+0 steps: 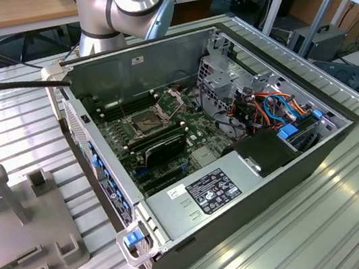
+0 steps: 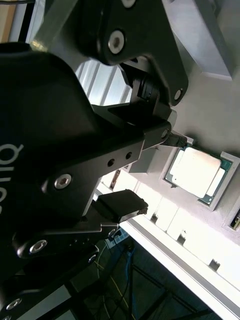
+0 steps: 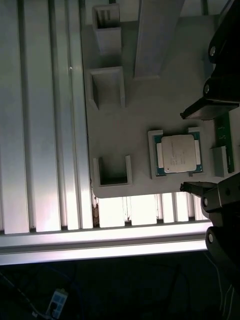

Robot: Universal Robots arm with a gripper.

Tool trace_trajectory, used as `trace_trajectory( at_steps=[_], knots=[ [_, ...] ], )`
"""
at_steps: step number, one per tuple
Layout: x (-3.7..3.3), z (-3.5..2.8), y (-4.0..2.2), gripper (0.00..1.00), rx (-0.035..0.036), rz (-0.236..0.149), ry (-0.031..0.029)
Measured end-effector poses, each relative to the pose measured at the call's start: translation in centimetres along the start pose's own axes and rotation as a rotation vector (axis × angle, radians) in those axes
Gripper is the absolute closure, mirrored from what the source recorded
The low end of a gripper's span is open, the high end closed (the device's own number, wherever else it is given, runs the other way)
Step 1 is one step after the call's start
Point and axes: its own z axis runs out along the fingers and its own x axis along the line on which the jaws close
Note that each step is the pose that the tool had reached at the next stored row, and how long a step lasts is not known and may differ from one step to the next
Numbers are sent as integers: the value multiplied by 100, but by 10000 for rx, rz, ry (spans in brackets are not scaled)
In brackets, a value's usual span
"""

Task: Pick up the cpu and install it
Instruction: 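Pick up the cpu and move it towards the insertion slot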

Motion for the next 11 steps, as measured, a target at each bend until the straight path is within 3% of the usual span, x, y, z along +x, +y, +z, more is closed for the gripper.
trace_trajectory(
  at_steps=[11],
  knots=[
    [0, 17, -1, 38, -1, 0, -1]
  ],
)
